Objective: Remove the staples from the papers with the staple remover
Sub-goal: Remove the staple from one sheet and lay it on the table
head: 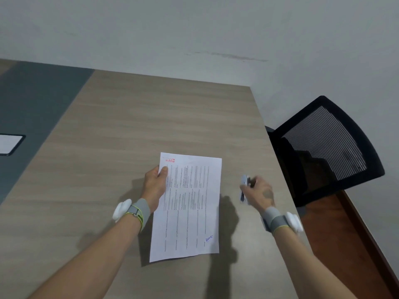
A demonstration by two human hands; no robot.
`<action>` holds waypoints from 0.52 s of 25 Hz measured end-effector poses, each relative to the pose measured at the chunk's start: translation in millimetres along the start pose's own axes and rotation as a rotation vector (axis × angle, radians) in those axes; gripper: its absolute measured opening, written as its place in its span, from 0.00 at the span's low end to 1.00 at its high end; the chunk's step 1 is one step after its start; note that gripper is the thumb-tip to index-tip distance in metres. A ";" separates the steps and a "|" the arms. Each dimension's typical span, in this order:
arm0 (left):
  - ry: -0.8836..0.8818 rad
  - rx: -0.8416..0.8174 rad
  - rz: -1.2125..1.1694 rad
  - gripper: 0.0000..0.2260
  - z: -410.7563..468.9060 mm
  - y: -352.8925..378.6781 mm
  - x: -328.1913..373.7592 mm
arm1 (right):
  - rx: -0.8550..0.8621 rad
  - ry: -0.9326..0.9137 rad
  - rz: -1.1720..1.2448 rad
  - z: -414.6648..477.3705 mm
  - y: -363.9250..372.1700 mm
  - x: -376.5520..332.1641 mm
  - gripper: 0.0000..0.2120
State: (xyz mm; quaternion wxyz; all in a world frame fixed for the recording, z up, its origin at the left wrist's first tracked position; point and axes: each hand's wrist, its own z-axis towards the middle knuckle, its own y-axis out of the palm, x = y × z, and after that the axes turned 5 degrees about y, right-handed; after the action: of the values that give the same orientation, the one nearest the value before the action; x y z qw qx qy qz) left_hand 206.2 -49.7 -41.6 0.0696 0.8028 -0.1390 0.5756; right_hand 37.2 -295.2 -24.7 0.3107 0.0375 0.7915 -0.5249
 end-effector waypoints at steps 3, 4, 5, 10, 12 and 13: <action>0.084 -0.027 -0.013 0.12 -12.0 9.4 18.8 | 0.008 -0.156 0.370 -11.5 -21.6 -79.0 0.09; 0.113 -0.044 -0.010 0.12 -16.5 11.2 26.3 | 0.026 -0.225 0.416 -17.0 -26.8 -103.4 0.08; 0.137 -0.064 -0.004 0.12 -20.2 13.5 34.0 | 0.047 -0.288 0.439 -22.2 -31.3 -126.0 0.07; 0.237 -0.123 0.044 0.13 -40.4 13.5 76.2 | 0.084 -0.416 0.556 -52.2 -44.2 -209.4 0.16; 0.274 -0.146 0.078 0.14 -46.7 9.8 91.2 | 0.106 -0.399 0.590 -58.1 -44.5 -225.3 0.15; 0.303 -0.155 0.102 0.15 -49.1 7.3 97.4 | 0.114 -0.387 0.609 -60.1 -43.9 -230.6 0.15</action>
State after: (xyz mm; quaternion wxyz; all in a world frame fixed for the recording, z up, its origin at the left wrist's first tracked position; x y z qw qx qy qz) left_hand 188.6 -57.3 66.0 0.1223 0.6910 -0.2114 0.6804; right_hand 178.6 -202.0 148.7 0.5943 0.1885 0.6402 -0.4489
